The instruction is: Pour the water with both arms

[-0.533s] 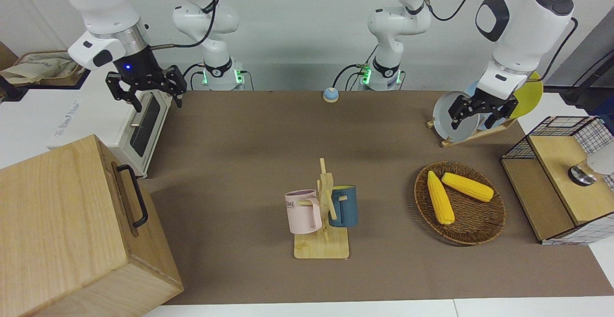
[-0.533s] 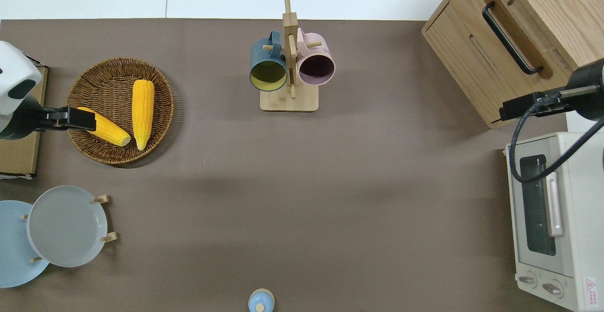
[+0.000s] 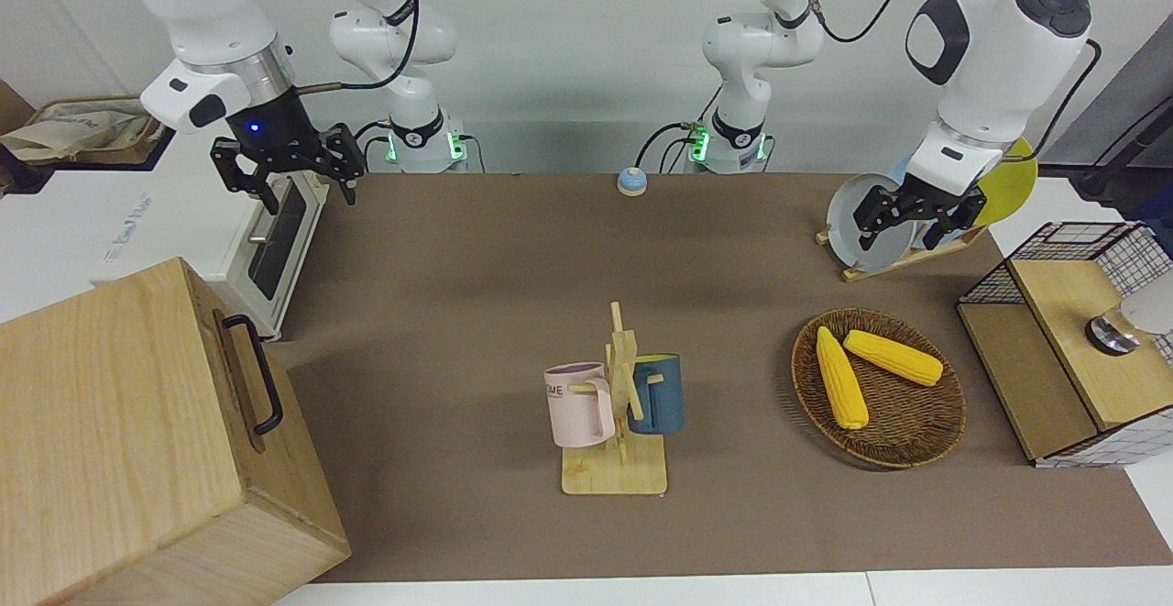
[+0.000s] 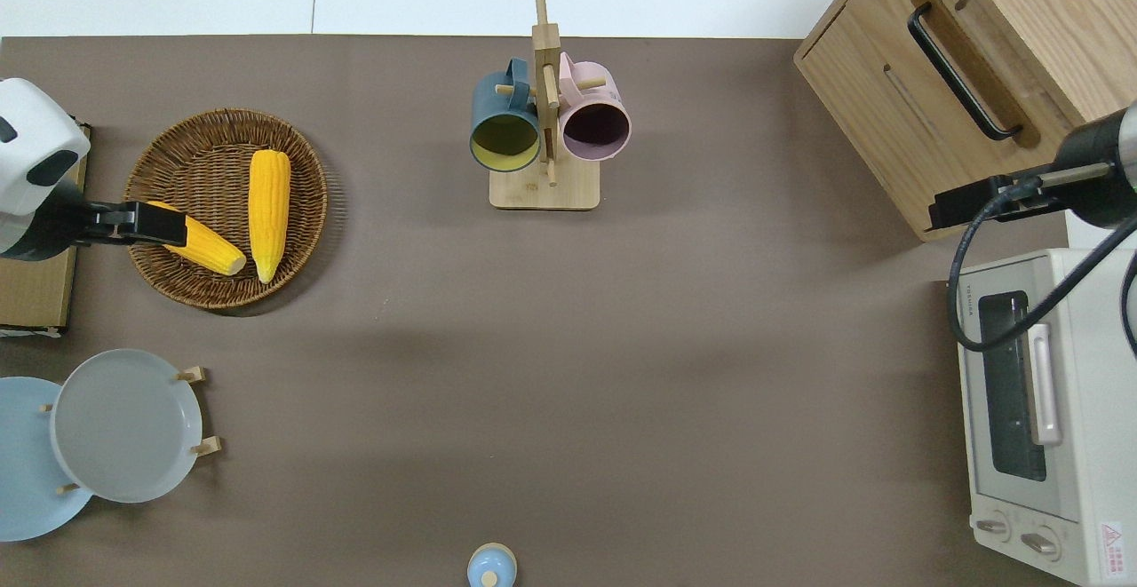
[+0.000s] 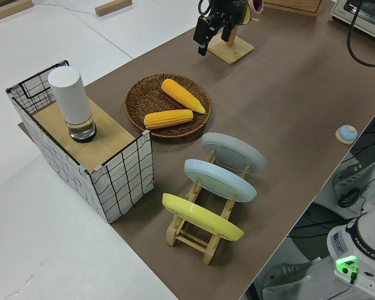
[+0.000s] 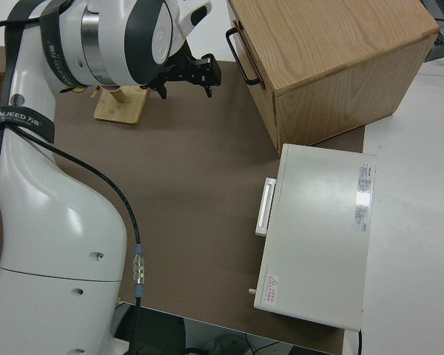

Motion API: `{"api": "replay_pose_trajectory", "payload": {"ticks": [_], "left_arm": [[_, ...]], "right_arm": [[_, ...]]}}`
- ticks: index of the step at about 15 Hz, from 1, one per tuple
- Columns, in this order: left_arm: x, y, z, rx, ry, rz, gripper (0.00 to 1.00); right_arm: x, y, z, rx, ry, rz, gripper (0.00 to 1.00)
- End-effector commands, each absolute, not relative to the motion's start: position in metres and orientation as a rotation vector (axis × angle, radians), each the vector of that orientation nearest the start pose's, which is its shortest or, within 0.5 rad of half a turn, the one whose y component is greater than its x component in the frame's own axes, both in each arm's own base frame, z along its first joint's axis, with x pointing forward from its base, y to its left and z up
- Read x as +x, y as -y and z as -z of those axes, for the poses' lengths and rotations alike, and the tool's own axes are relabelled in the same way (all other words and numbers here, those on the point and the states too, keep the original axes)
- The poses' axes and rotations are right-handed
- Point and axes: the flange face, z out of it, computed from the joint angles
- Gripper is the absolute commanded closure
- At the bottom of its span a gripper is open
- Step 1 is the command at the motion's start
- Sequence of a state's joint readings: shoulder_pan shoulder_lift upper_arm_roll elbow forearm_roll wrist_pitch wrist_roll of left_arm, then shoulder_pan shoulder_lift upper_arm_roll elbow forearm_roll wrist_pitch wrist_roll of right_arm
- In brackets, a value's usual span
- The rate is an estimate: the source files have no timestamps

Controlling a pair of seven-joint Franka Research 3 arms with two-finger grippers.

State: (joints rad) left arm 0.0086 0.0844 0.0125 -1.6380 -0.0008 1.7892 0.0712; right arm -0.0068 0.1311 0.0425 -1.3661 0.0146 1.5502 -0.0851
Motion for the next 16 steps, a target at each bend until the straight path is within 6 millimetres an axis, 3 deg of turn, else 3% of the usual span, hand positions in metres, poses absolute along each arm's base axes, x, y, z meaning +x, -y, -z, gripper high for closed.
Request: {"api": "replay_pose_trajectory", "payload": {"ticks": [1,5,9,13,16], "left_arm": [[0.598,-0.024,-0.57,-3.109,-0.134,0.128,0.0],[0.598,-0.063,-0.582,-3.094,-0.157,0.164,0.0],[0.592,-0.113,-0.591,-3.078,-0.216,0.186,0.0],[0.584,-0.157,-0.604,-3.076,-0.161,0.238,0.0],[0.574,-0.201,-0.608,-3.084,-0.252,0.314,0.0]], "right_arm": [[0.587,-0.011,-0.652,-3.104,0.183,0.098,0.013],[0.587,-0.012,-0.653,-3.102,0.185,0.102,0.013],[0.586,-0.027,-0.649,-3.101,0.228,0.083,0.013],[0.585,-0.06,-0.634,-3.093,0.303,0.029,0.013],[0.585,-0.115,-0.609,-3.087,0.359,-0.02,0.013]]}}
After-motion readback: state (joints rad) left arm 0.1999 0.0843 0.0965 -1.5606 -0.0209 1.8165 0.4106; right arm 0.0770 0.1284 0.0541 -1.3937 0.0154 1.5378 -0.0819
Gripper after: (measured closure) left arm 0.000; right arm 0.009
